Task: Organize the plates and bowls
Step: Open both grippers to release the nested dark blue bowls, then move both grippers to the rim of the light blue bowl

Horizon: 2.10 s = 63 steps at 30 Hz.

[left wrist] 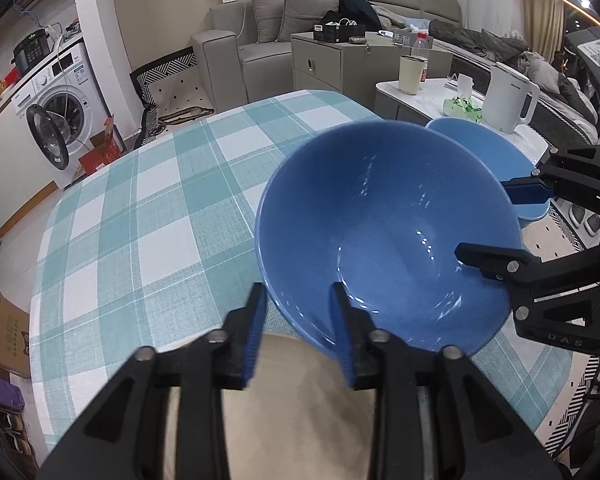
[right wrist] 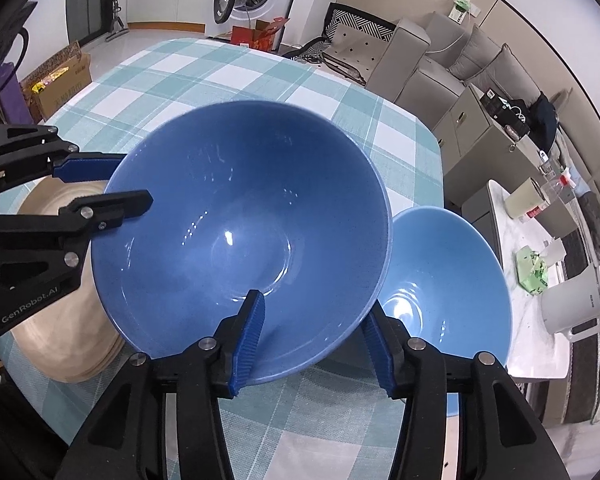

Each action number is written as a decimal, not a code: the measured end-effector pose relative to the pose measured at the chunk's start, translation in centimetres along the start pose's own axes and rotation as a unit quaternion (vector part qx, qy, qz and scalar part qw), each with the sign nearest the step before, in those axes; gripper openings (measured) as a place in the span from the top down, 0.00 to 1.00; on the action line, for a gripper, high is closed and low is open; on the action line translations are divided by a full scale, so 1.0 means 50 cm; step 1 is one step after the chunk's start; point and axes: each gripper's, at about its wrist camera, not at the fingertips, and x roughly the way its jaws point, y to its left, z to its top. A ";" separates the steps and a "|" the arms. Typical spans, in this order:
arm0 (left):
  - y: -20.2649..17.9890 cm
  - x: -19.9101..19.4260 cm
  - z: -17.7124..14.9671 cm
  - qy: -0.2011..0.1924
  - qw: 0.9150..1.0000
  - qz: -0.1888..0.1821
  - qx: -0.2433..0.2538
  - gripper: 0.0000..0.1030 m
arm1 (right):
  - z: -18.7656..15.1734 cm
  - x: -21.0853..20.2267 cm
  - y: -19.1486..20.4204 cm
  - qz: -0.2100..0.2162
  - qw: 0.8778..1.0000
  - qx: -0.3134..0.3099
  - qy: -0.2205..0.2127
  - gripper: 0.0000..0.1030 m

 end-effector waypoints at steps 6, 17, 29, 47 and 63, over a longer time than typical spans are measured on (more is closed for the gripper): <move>-0.007 -0.042 0.007 -0.028 1.000 -0.012 0.008 0.50 | -0.005 -0.024 -0.014 0.005 1.000 0.017 -0.020 0.29; -0.005 -0.075 0.008 -0.066 0.998 -0.003 -0.002 0.09 | -0.047 -0.074 -0.066 0.056 0.990 0.106 -0.079 0.15; -0.018 -0.092 0.035 -0.081 0.996 -0.042 -0.020 0.00 | -0.102 -0.119 -0.092 0.071 0.963 0.207 -0.158 0.01; -0.082 -0.061 0.084 -0.081 0.996 -0.042 -0.004 0.00 | -0.166 -0.155 -0.163 0.029 0.947 0.257 -0.192 0.01; -0.155 -0.016 0.160 -0.076 0.995 -0.055 0.022 0.00 | -0.231 -0.132 -0.262 0.042 0.918 0.353 -0.176 0.01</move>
